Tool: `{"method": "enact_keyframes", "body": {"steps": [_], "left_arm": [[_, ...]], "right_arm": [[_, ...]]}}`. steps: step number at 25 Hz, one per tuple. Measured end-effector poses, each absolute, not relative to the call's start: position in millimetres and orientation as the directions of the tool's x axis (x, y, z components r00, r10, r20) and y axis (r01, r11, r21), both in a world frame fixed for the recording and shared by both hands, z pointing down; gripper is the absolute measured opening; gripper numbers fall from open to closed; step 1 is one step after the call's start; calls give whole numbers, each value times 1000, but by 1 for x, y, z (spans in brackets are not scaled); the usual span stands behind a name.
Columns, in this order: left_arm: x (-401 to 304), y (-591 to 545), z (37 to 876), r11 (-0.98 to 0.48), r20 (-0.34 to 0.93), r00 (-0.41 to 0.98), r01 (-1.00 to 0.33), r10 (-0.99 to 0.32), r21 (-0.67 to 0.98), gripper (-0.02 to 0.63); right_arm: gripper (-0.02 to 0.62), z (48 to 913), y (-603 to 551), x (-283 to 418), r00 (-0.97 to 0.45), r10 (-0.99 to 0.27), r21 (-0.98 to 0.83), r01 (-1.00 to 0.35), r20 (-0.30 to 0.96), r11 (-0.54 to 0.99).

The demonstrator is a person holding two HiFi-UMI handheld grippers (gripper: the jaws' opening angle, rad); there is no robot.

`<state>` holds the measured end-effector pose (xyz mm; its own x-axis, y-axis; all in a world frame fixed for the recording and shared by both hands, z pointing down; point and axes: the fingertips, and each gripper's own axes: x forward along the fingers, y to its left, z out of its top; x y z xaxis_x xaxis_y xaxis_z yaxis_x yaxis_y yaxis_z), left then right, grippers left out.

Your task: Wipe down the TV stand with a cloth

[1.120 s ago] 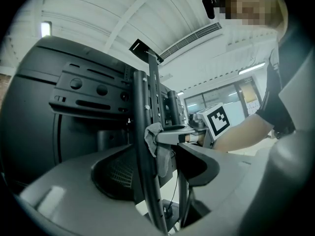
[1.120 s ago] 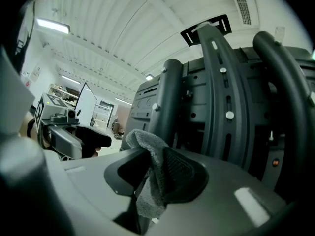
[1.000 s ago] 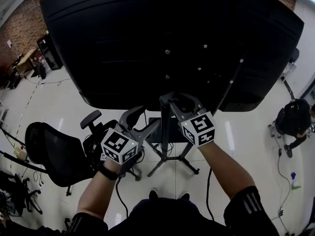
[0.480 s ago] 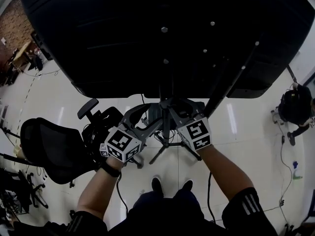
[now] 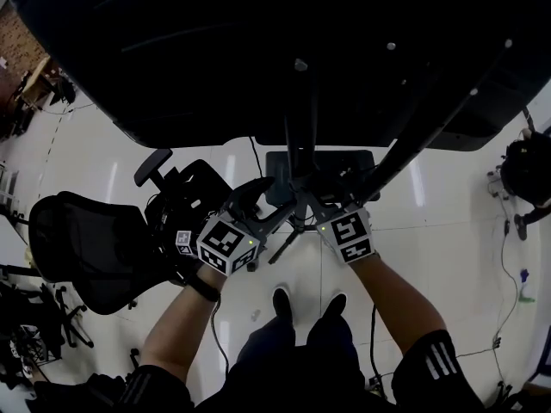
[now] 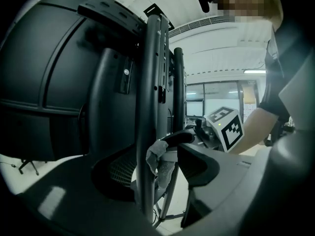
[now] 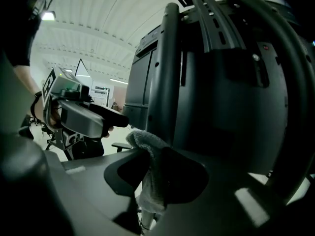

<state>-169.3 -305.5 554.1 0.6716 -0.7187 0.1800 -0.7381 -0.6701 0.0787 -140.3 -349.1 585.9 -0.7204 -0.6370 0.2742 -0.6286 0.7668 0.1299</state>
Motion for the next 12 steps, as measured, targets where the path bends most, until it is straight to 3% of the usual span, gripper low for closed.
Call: {"method": "enact_keyframes", "body": {"steps": [12], "left_arm": [[-164,-301,697,-653,321,661,-742,-678,150,284]], "right_arm": [[100,739,-351,-140,-690,-575,99,-599,439,795]]}}
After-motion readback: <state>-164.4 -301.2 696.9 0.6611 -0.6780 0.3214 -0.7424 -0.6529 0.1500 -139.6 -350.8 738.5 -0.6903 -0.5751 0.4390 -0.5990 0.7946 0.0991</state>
